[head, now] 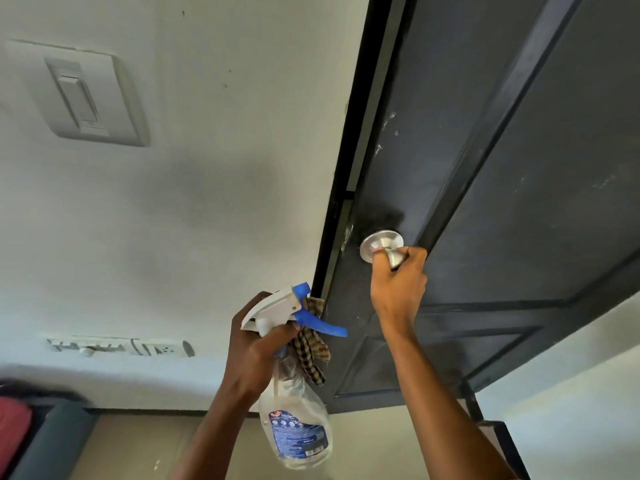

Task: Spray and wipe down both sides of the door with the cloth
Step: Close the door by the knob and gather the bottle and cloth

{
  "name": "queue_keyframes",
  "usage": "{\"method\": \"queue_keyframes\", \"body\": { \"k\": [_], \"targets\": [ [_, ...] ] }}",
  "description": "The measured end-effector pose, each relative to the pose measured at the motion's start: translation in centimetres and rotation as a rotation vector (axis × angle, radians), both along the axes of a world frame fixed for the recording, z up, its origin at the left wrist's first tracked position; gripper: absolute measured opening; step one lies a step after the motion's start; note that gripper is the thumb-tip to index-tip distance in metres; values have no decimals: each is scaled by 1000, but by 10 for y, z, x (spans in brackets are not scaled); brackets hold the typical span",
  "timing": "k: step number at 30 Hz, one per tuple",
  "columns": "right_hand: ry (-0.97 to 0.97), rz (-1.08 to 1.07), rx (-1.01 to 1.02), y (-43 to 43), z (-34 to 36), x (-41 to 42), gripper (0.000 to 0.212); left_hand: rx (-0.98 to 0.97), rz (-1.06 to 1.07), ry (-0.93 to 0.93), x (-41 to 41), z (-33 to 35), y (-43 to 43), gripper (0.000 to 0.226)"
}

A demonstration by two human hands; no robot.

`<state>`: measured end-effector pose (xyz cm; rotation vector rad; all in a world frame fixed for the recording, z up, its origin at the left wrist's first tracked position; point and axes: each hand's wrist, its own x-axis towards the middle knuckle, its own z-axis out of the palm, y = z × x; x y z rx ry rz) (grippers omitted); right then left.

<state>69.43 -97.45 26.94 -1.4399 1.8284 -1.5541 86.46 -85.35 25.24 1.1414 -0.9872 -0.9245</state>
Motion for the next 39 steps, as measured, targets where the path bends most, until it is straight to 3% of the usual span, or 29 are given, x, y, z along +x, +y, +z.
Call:
{"method": "queue_keyframes", "body": {
  "k": [9,15,19,33,39],
  "targets": [
    [-155,-66,-93,68,-11,-22,11,-17,-98,37,-4,-5,-1,29],
    [-188,-50,-149,103,-11,-38,10,-44,-172,40,-11,-5,-10,24],
    [-185,-49,-177,112,-14,-44,12,-42,-188,54,-14,-7,-11,33],
    [-176,-30,-130,66,-13,-20,10,-10,-171,41,-14,3,-17,20],
    [-174,-34,-110,27,-14,-5,17,-10,-158,3,-13,7,-21,29]
  ]
}}
